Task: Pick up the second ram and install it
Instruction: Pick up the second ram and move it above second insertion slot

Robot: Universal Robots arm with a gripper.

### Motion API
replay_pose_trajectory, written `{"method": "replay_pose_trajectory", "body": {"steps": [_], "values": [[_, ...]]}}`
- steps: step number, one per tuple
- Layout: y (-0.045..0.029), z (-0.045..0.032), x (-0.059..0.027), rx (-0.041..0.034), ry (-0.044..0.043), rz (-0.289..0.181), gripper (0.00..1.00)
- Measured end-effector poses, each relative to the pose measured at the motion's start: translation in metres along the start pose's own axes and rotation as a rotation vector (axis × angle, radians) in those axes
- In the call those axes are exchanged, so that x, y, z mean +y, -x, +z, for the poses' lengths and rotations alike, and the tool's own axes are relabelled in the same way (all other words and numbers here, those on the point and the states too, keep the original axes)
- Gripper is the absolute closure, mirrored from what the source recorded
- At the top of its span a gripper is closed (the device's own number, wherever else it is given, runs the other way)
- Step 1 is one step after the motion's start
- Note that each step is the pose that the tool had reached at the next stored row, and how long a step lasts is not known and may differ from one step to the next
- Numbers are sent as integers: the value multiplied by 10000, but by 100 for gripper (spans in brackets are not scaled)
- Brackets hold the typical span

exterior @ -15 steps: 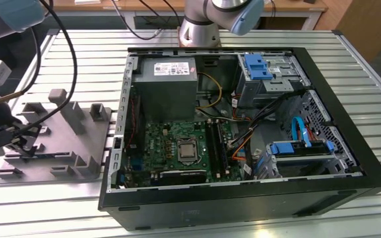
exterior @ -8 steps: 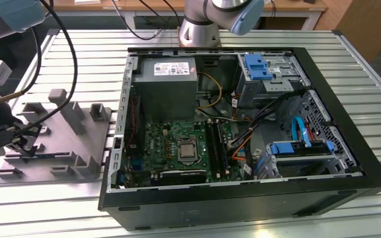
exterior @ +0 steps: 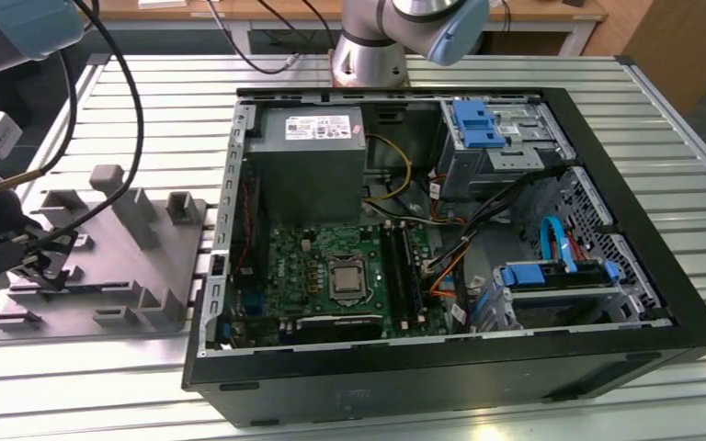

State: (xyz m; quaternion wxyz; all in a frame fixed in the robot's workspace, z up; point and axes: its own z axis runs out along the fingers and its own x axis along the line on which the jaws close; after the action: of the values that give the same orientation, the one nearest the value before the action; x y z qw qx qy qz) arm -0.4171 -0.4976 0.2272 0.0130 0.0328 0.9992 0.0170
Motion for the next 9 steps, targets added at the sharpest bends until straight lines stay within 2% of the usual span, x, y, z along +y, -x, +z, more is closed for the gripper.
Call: {"method": "replay_pose_trajectory", "body": {"steps": [4,9], "values": [[0,0,0,4,3,-109,90],[0,1,0,34,23,-954,90]]}}
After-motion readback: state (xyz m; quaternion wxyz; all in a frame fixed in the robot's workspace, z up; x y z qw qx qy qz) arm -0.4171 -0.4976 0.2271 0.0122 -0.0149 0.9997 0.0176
